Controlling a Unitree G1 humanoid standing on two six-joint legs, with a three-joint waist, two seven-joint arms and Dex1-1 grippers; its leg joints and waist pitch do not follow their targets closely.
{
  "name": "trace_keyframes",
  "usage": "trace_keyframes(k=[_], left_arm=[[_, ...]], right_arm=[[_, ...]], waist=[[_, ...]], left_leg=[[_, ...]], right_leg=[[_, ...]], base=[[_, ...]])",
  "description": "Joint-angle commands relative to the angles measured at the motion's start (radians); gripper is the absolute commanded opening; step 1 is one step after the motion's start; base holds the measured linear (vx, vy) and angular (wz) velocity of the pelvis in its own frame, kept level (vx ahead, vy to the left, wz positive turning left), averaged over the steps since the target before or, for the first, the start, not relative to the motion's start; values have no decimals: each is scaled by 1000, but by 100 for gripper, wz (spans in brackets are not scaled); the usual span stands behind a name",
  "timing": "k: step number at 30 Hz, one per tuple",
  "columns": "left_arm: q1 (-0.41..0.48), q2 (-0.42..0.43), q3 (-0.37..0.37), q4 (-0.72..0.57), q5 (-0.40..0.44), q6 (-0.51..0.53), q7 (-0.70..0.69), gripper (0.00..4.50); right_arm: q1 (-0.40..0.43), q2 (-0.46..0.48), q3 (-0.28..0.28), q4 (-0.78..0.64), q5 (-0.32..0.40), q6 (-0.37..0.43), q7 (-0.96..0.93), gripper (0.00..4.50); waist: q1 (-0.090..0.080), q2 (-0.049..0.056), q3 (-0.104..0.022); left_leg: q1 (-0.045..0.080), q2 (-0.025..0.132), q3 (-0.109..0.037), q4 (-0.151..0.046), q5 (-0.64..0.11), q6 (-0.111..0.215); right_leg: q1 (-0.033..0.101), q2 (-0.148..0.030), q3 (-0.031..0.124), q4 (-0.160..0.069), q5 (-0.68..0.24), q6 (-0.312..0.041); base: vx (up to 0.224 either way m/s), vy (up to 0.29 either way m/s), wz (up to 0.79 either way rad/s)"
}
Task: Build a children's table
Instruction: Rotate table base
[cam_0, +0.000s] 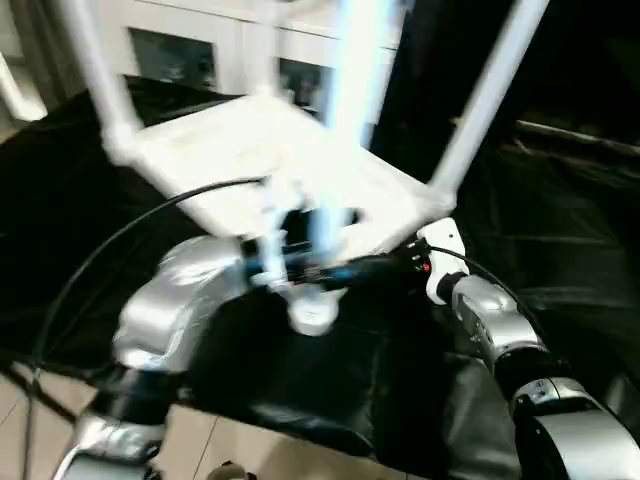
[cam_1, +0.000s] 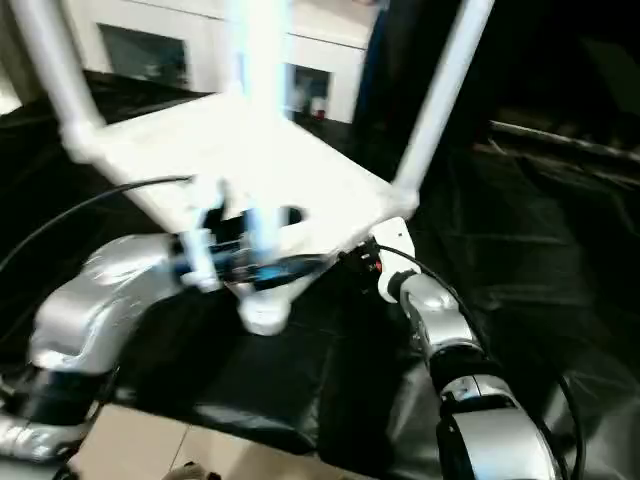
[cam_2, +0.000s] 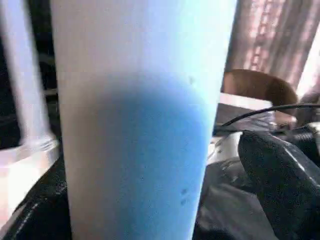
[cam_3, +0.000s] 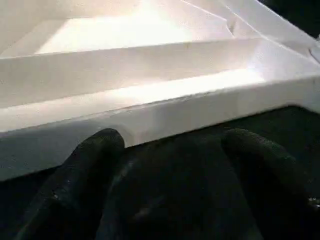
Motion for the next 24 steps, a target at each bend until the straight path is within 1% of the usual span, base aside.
trace_keyframes(k=[1,2,4,5,6,7,8,10,13,14,16,17,18,19,20,21,22,24], left_arm=[[-28,-17,-42,6,19,-6,-14,444],[-78,-74,-85,77,62,-41,5,444],[-93,-89,-97,99,76,-54,12,444],[-102,-97,-103,115,85,-63,17,444],[-119,-113,-115,150,103,-83,29,444],[-119,-113,-115,150,103,-83,29,444],[-140,-133,-130,195,127,-107,45,444],[-155,-151,-146,229,147,-127,61,444],[-159,-170,-161,237,155,-138,71,444],[-162,-182,-164,245,163,-146,71,444],[-164,-197,-170,253,170,-154,67,444],[-165,-203,-171,259,173,-160,65,444],[-166,-206,-173,263,175,-164,64,444],[-169,-212,-175,273,179,-173,63,444],[-171,-216,-177,280,182,-180,63,444],[-173,-220,-178,289,186,-188,63,444],[-173,-220,-178,289,186,-188,63,444],[-178,-222,-178,311,204,-209,75,444]], right_arm=[[-26,12,19,10,-14,8,13,378],[-37,31,29,14,-19,3,26,378],[-39,36,31,14,-21,3,30,378],[-39,39,33,13,-21,2,34,378],[-38,43,35,9,-21,1,40,378],[-38,43,35,9,-21,1,40,378],[-36,48,38,4,-21,-1,50,378],[-31,55,40,-4,-16,-1,74,378],[-16,69,48,-24,0,0,128,378],[-9,75,54,-31,2,-3,151,378],[3,86,64,-48,10,-5,199,378],[6,89,66,-52,10,-5,212,378],[6,91,68,-54,10,-5,222,378],[4,94,66,-52,11,-7,228,378],[2,96,64,-50,13,-7,236,378],[-1,97,64,-47,11,-8,239,378],[-1,97,64,-47,11,-8,239,378],[-17,89,58,-24,-16,-24,182,378]], waist=[[3,2,-70],[2,8,-69],[3,6,-69],[1,4,-71],[-2,8,-71],[-2,8,-71],[-1,7,-72],[-2,6,-72],[-3,5,-74],[-3,4,-73],[-2,4,-72],[-2,5,-71],[-2,5,-71],[-1,8,-70],[-2,7,-69],[-1,7,-69],[-1,7,-69],[0,7,-70]], left_leg=[[10,53,-24,-71,-188,-4],[15,53,-23,-70,-204,-1],[15,55,-25,-71,-212,-6],[11,55,-27,-71,-204,-7],[13,54,-26,-70,-203,-4],[13,54,-26,-70,-203,-4],[13,54,-26,-69,-204,3],[10,54,-27,-69,-200,9],[10,56,-27,-67,-186,18],[10,56,-26,-66,-184,31],[11,57,-26,-66,-186,35],[12,59,-27,-67,-201,37],[12,59,-27,-68,-202,35],[14,60,-28,-69,-213,28],[13,59,-28,-70,-220,26],[15,60,-28,-70,-235,18],[15,60,-28,-70,-235,18],[14,60,-29,-71,-226,16]], right_leg=[[55,-71,61,-63,-141,-211],[49,-70,60,-69,-170,-208],[51,-71,60,-70,-186,-203],[54,-73,59,-67,-179,-198],[52,-70,59,-69,-165,-201],[52,-70,59,-69,-165,-201],[54,-71,59,-70,-159,-205],[56,-72,59,-68,-152,-211],[57,-73,58,-64,-120,-227],[57,-73,58,-65,-113,-236],[57,-74,58,-66,-118,-239],[56,-75,58,-69,-139,-238],[56,-75,58,-69,-146,-238],[55,-76,57,-71,-166,-238],[54,-75,57,-73,-176,-237],[53,-76,57,-76,-196,-232],[53,-76,57,-76,-196,-232],[53,-76,58,-72,-177,-232]], base=[[0,0,0],[0,0,0],[0,0,0],[0,0,0],[0,0,0],[0,0,0],[0,0,0],[0,0,0],[0,0,0],[0,0,0],[0,0,0],[0,0,0],[0,0,0],[0,0,0],[0,0,0],[0,0,0],[0,0,0],[0,0,0]])
